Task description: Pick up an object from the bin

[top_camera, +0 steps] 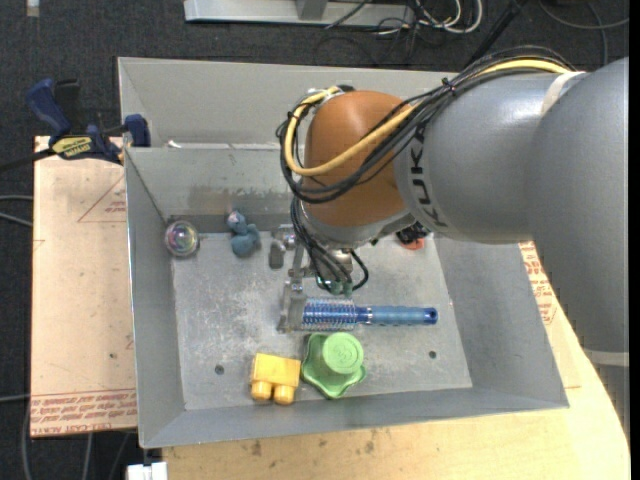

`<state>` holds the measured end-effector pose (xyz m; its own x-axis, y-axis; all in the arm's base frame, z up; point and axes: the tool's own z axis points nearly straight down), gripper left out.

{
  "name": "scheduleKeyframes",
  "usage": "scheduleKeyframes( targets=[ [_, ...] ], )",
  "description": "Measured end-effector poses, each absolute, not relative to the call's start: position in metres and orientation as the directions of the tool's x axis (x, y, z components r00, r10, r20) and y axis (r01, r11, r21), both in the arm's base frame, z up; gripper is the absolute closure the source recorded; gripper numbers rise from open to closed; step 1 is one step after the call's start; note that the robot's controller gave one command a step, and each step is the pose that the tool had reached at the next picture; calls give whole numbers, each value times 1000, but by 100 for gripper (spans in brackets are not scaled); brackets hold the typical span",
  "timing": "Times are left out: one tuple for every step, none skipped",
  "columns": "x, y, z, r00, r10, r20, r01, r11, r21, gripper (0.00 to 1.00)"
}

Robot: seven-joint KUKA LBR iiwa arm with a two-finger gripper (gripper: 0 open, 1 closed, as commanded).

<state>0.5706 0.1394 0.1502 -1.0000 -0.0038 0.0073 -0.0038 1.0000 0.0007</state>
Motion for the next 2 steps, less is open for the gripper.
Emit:
scheduleKeyframes(
  targets=[
    [588, 61, 73, -1000, -4, -3, -4, 1000, -2, 0],
    [587, 66, 76, -1000, -11, -2, -11, 1000, 2, 100]
  ],
)
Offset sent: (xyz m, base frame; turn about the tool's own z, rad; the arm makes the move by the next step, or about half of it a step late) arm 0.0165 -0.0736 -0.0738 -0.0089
